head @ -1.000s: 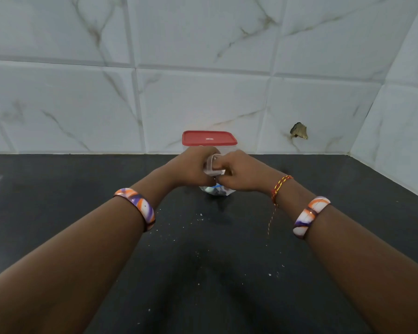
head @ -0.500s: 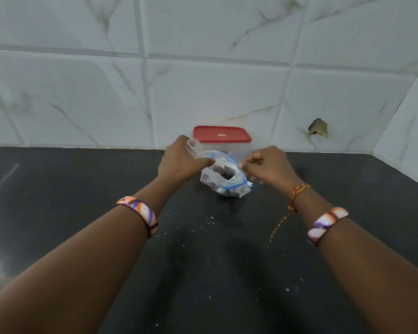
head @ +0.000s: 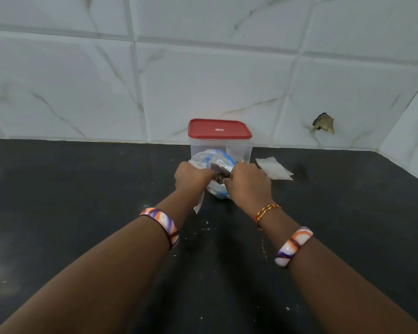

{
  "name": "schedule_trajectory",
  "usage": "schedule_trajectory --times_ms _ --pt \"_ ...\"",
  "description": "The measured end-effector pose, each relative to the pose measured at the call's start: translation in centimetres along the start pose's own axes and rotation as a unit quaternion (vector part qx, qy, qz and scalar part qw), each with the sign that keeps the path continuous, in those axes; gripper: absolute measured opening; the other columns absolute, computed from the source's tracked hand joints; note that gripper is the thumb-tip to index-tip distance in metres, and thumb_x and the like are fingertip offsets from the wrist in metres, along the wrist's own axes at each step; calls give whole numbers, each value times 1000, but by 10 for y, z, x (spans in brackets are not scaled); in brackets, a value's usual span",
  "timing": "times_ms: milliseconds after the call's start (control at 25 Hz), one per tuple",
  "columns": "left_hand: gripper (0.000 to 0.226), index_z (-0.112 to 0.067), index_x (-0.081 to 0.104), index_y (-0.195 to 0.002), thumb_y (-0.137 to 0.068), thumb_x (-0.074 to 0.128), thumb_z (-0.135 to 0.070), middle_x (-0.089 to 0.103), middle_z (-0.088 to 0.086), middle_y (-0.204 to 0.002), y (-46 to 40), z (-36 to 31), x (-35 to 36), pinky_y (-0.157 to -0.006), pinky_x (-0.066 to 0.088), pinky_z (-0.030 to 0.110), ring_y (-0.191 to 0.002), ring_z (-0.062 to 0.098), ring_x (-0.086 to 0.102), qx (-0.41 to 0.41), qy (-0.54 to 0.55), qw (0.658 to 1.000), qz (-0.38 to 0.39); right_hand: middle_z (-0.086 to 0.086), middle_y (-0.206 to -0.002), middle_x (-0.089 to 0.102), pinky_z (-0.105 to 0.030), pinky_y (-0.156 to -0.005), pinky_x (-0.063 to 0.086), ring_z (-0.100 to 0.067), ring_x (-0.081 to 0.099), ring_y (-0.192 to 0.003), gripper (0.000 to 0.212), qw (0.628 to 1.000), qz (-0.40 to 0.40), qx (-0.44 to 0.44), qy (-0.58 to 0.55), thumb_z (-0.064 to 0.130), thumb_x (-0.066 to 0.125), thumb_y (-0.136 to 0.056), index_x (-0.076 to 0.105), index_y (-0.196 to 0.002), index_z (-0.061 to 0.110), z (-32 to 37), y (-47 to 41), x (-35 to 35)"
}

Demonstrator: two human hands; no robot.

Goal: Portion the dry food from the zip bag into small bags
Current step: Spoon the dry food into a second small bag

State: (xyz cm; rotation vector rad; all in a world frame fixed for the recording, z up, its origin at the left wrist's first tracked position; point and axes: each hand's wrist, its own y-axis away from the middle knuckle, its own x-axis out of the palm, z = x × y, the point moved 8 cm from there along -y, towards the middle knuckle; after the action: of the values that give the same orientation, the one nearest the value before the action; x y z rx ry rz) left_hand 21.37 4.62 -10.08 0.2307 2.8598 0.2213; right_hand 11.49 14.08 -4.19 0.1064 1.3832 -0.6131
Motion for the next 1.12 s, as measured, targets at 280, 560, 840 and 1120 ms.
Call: schedule_trajectory --times_ms 280,560,840,1120 --pt "49 -7 50 -114 -70 72 -7 58 13 -113 10 5 4 -83 49 34 -92 23 53 21 -21 1000 -5 -9 -104 64 -29 -69 36 -27 61 -97 23 992 19 -66 109 23 53 -92 62 -108 9 11 2 -2" --pt "48 -8 51 -116 -71 69 -5 59 12 -114 26 7 5 -86 52 36 -103 26 59 31 -23 999 -3 -13 -108 63 -32 -74 42 -29 60 -99 24 990 20 -49 133 12 46 -94 59 -114 6 2 10 -7" --pt "29 -9 59 -103 -75 63 -16 66 13 -101 39 -3 14 -83 56 44 -94 30 65 74 -55 996 16 -17 -109 64 -36 -82 45 -34 59 -102 25 980 32 -159 114 14 46 -93 61 -108 2 20 22 -10" --pt "47 2 57 -116 -70 62 2 64 21 -110 24 -78 57 -81 55 40 -104 32 63 131 -29 990 44 -20 -78 55 -25 -54 38 -32 57 -78 19 987 79 51 -128 -1 57 -75 65 -90 -9 -73 -28 14"
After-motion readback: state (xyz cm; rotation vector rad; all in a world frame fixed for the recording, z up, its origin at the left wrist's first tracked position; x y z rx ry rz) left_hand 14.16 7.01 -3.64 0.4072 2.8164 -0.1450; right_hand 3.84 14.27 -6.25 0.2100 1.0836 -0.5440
